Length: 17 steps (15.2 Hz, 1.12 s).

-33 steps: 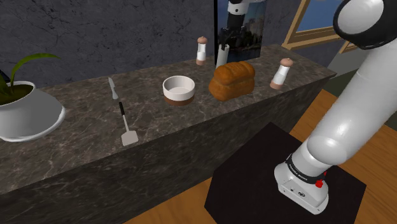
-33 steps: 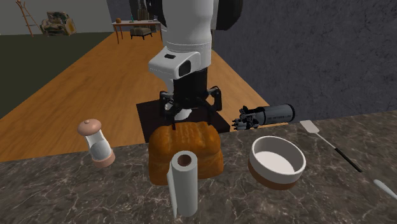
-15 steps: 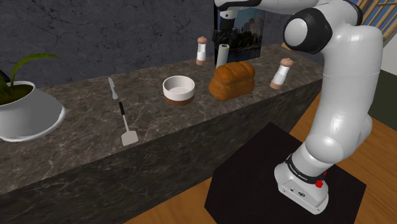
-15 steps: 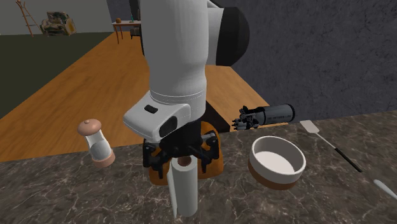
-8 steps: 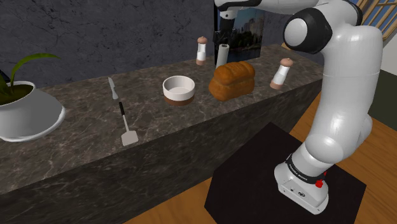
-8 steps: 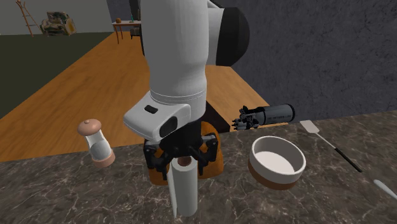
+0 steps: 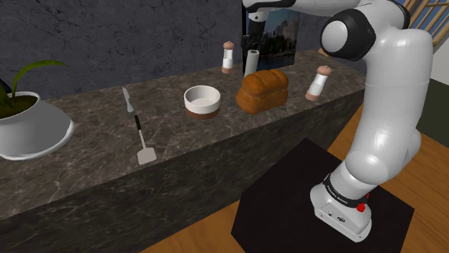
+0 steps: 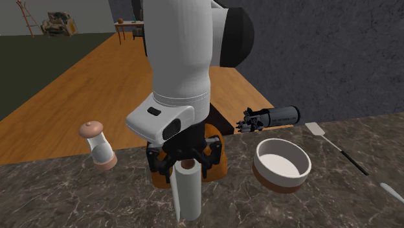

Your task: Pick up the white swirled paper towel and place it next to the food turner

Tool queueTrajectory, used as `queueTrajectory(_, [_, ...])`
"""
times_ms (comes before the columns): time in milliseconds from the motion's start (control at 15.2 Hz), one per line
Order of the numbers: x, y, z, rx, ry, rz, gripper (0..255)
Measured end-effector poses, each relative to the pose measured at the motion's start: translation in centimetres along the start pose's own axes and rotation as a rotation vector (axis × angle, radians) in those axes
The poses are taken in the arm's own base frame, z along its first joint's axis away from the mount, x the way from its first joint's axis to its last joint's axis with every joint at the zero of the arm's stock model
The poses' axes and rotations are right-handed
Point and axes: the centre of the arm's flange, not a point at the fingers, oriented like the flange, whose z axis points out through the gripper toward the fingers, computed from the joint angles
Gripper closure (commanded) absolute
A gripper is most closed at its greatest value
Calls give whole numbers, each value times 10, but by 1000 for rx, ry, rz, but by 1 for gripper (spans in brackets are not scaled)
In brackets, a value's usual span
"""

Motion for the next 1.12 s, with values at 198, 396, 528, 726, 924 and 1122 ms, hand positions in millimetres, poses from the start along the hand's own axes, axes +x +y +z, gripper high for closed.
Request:
queueTrajectory(198, [0, 0, -10, -1, 0, 1, 255])
queueTrajectory(396, [1, 0, -26, -1, 0, 1, 255])
queueTrajectory(528, [1, 2, -37, -1, 0, 1, 255])
queueTrajectory(726, [1, 1, -53, -1, 0, 1, 255])
queueTrajectory(924, [3, 1, -68, -1, 0, 1, 255])
queueTrajectory(1122, [1, -3, -82, -1, 0, 1, 255])
